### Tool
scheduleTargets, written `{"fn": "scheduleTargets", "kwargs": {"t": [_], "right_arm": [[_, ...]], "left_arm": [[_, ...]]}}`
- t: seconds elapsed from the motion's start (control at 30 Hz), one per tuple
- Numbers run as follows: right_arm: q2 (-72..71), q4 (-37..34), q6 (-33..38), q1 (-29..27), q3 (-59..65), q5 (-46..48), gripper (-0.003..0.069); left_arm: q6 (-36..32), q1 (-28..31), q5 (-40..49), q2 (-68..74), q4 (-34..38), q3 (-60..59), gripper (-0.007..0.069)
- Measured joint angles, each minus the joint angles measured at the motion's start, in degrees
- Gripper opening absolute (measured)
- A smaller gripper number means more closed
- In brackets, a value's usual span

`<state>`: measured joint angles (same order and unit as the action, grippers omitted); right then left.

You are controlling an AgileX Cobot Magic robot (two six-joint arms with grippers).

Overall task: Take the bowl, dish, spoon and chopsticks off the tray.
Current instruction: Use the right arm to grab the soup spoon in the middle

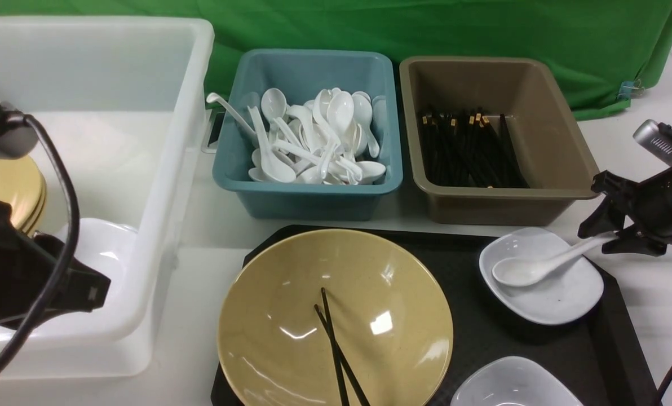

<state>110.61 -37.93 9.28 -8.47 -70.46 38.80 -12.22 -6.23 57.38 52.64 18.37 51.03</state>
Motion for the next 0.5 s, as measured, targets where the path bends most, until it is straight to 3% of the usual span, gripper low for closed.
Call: {"fn": "scheduleTargets", "kwargs": {"t": [0.23,0.5], "right_arm": [[0.0,-0.4,1.0,1.1,0.0,0.1,0.0075],[-2.2,-0.2,2.2,1.1,0.0,2.1,0.0062]], "left_arm": [[0.0,0.0,-0.2,0.0,0.0,0.0,-0.0019],[0.0,0.0,-1.0,0.0,0.0,-0.1,-0.0019]]}}
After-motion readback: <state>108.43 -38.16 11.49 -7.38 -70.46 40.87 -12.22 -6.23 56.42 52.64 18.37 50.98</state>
